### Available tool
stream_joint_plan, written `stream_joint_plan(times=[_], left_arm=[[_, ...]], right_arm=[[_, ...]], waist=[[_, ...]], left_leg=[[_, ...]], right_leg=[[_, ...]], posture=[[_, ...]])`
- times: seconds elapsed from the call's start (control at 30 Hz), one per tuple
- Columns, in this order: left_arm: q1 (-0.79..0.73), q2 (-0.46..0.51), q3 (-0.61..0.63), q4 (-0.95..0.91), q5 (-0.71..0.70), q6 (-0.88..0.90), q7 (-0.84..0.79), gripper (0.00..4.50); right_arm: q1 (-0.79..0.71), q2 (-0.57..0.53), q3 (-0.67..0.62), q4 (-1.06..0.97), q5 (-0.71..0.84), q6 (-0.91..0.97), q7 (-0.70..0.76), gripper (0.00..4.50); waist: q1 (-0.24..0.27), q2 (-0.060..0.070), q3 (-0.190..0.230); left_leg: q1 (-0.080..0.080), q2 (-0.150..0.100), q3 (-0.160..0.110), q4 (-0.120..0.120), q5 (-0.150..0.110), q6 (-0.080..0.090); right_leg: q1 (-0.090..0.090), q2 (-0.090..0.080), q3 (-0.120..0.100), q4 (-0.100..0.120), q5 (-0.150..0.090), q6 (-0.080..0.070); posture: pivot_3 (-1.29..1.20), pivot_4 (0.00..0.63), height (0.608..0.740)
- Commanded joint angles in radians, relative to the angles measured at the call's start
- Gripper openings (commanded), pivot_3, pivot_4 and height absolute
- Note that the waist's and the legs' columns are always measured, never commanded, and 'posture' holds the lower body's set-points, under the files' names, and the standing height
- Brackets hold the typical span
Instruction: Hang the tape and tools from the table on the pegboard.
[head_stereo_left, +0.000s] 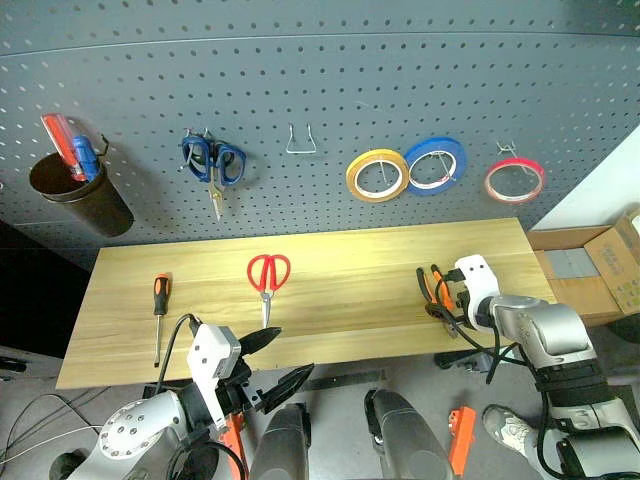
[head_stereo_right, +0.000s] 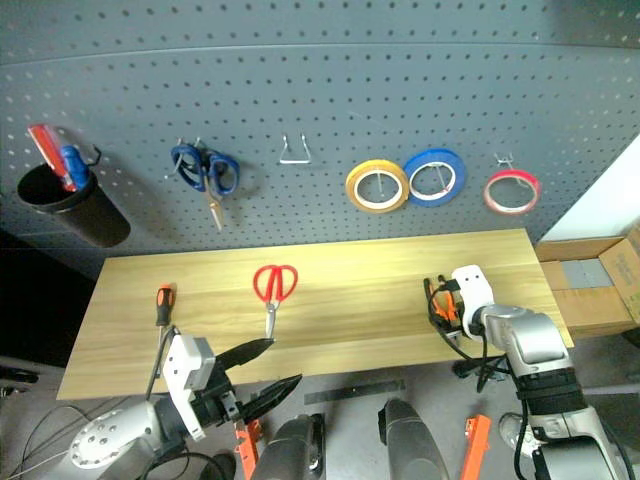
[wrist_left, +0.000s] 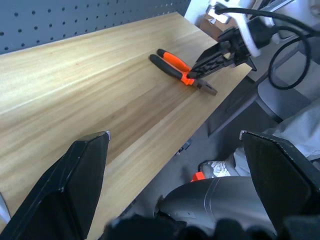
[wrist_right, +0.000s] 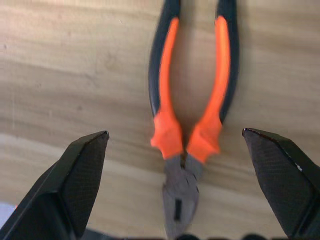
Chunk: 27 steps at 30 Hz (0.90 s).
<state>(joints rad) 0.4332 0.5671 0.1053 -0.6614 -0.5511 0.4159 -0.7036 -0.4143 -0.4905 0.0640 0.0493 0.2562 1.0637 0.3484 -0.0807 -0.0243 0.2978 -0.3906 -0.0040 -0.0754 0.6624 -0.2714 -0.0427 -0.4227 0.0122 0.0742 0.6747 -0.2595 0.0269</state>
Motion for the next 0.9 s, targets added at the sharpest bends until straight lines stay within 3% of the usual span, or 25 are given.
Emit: stream_joint_plan(times=[0.03,0.47,0.53,0.6,0.7,0.83,0.9], left_arm=[[0.015,0.002,0.013,-0.045,-0.023,0.005,0.007,4.5],[0.022,0.003,0.02,-0.071,-0.036,0.021,0.025,4.5],[0.023,0.003,0.022,-0.075,-0.039,0.024,0.029,4.5],[0.026,0.002,0.023,-0.079,-0.041,0.026,0.033,4.5],[0.028,0.002,0.023,-0.078,-0.038,0.027,0.035,4.5],[0.024,0.002,0.026,-0.072,-0.037,0.026,0.04,4.5],[0.023,0.001,0.026,-0.072,-0.037,0.027,0.042,4.5]], right_arm=[[-0.016,0.01,0.011,0.011,-0.024,-0.019,-0.002,4.46],[-0.036,0.052,0.021,0.15,-0.114,-0.115,-0.025,4.46],[-0.037,0.057,0.014,0.159,-0.12,-0.127,-0.024,3.93],[-0.037,0.06,0.012,0.168,-0.128,-0.134,-0.021,3.93],[-0.038,0.061,0.016,0.178,-0.139,-0.136,-0.021,3.35],[-0.042,0.058,0.023,0.18,-0.151,-0.126,-0.021,2.09],[-0.045,0.054,0.029,0.181,-0.157,-0.116,-0.015,2.02]], waist=[[0.0,0.0,0.0],[0.001,-0.001,0.012],[0.001,-0.001,0.013],[0.001,-0.001,0.014],[0.001,-0.001,0.014],[0.003,-0.001,0.014],[0.003,-0.001,0.015]], left_leg=[[-0.001,0.0,-0.001,0.0,0.0,0.0],[-0.003,0.0,-0.003,0.0,0.0,0.0],[-0.003,0.0,-0.003,0.0,0.0,0.0],[-0.003,0.0,-0.003,0.0,0.0,0.0],[-0.003,0.0,-0.003,0.0,0.0,0.0],[-0.003,0.0,-0.004,0.0,0.0,0.0],[-0.003,0.0,-0.003,0.0,0.0,0.0]], right_leg=[[0.0,0.0,0.0,-0.001,0.0,0.0],[-0.001,-0.001,0.0,-0.002,0.0,0.0],[-0.001,-0.001,0.0,-0.002,0.0,0.0],[-0.001,-0.001,0.0,-0.003,0.0,0.0],[-0.001,-0.001,0.0,-0.003,0.0,0.0],[-0.001,-0.001,0.0,-0.003,0.0,0.0],[-0.001,-0.001,0.0,-0.003,0.0,0.0]], posture=[[-0.02,0.317,0.74],[0.0,0.326,0.74],[0.0,0.328,0.74],[0.0,0.331,0.74],[0.0,0.331,0.74],[0.0,0.331,0.74],[0.0,0.33,0.74]])
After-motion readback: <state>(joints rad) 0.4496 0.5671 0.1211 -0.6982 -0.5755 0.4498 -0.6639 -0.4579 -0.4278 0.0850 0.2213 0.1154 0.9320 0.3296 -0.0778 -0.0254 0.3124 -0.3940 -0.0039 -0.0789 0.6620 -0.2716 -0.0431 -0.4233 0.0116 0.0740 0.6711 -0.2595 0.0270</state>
